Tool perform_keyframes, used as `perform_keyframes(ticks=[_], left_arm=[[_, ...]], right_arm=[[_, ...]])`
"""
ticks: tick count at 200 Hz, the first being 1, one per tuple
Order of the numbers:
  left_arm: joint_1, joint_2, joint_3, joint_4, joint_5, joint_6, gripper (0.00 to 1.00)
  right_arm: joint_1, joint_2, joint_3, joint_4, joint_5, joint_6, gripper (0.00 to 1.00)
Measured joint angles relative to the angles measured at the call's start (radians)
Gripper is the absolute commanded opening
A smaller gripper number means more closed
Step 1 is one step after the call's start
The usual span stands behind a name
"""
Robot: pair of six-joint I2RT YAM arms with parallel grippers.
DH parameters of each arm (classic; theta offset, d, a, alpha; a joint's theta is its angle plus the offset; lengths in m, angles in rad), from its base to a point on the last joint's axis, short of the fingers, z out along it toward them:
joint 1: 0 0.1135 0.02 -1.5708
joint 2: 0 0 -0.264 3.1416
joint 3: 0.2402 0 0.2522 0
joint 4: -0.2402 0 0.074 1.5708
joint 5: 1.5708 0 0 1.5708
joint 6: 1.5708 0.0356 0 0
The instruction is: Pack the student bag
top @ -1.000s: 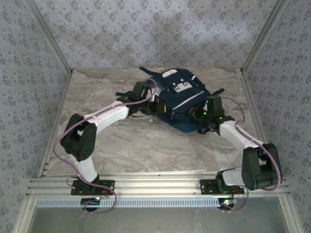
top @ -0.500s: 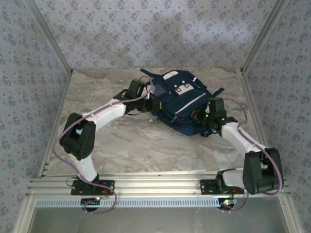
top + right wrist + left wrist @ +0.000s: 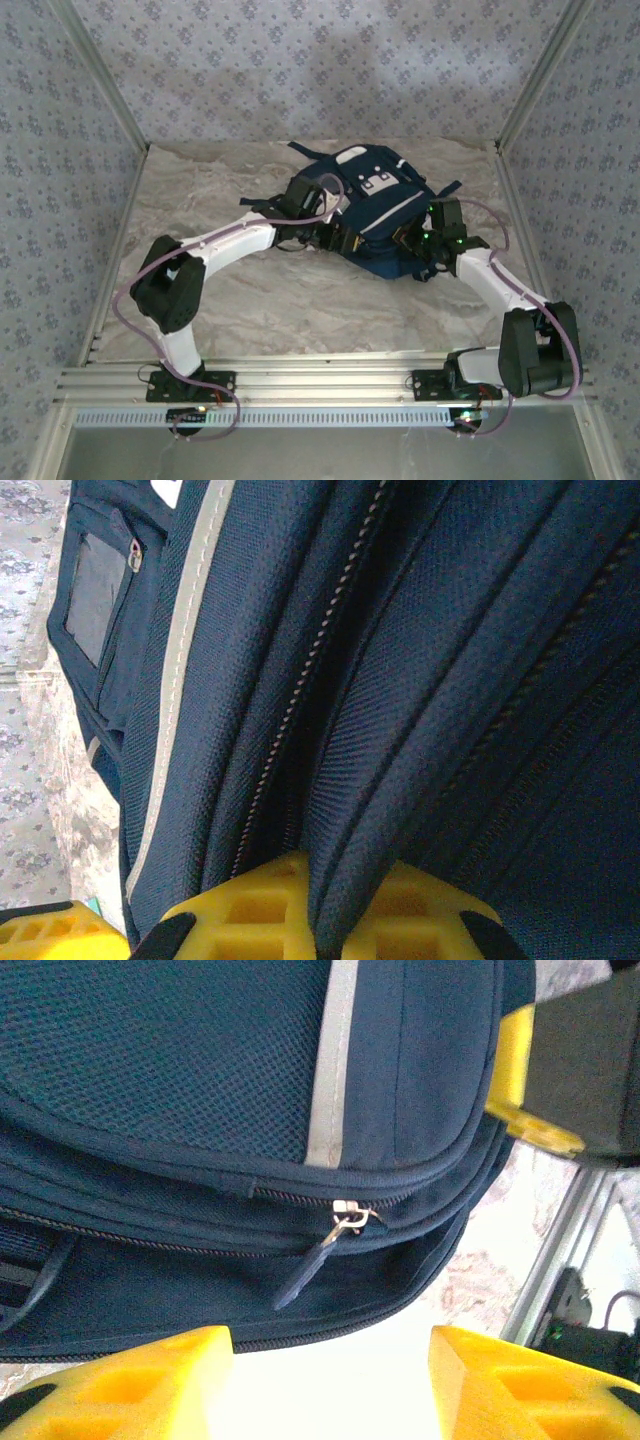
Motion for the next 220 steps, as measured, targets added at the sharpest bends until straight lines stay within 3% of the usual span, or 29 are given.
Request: perform_keyframes(ticks=[101,158,220], left_arm=[[-0.039,0.172,0.149,-0.077,-0.026,0.092,0.49],[-0.040,0.205,0.178,-0.109,-0.026,0.106,0.03],[0.010,0.144,0.094,-0.045,-0.050,0.076,0.01]], right_arm=[[-0.002,0.000,0.002,0.000,-0.007,0.001,0.00],[-0.008,0.000,0.002,0.003,-0.014,0.001,0.00],[-0.015,-0.002,0.002,0.008,-0.058,0.000,0.00]])
